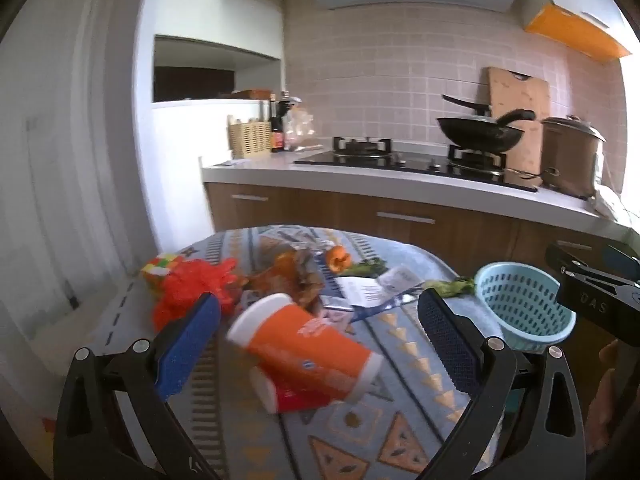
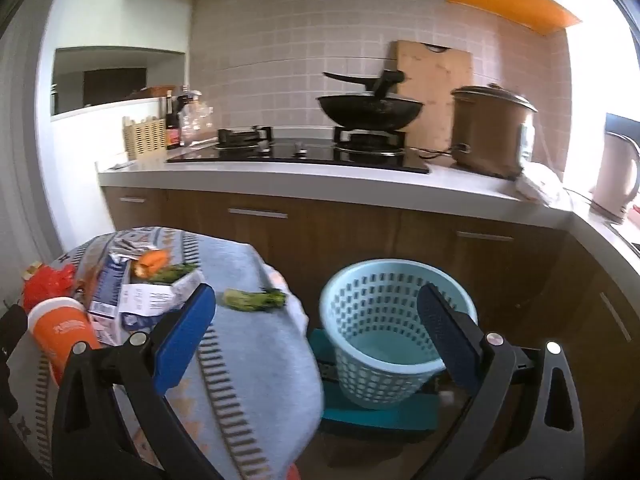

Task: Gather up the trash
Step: 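Move left gripper toward orange paper cup while right gripper approaches white milk carton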

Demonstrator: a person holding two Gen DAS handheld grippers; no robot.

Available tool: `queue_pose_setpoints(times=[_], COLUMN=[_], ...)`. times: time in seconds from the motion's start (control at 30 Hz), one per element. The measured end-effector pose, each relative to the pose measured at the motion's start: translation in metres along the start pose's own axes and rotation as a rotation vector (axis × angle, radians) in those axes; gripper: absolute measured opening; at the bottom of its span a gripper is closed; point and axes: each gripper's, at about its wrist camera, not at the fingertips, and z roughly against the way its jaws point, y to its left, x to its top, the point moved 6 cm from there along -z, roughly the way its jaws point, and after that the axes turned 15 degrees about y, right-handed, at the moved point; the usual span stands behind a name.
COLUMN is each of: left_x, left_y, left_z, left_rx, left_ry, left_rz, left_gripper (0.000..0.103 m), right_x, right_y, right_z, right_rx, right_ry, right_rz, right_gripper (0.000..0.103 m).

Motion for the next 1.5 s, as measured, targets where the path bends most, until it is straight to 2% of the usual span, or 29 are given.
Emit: queue_pose_setpoints(times=[0.27,0.57,0.73,1.2,1.33,1.5], left_x=[-0.006,-0.013,-0.015,-0.017,-0.026,-0.04], left_y=[0.02,0.026,0.024,0.02,0.019,0.02], left_z=[-0.001,-0.008,-0.012,-0.017,-0.02,-0.033], left_rx=[0.039,0.045,0.039,0.019,0.008,-0.029], left_ry=[0.021,0.048,0.062,0.071,0.072,0.111], left_rz=[0.044,0.064,0.062,0.054,0.041,0.047], left_gripper=[0.096,0.096,0.096,0.096,0.096,0.096], right_x=[0.002,-0.005,-0.007,-0.009,-0.009,-0.013], right_y=[0.027,0.031,0.029,0.028,0.027,0.027], right_z=[-0.004,-0.011,-0.014,-0.018,-0.019,-0.028], right_rx=[0.042,0.029,0.022,0.033,0.021,0.035], right_ry=[0.009,0.031,0.041,0.056,0.05,0.065], right_rz=[0.032,0.056,0.058,0.055,0.063,0.064], right_gripper=[0.095,0.093,0.089,0.089,0.083,0.081])
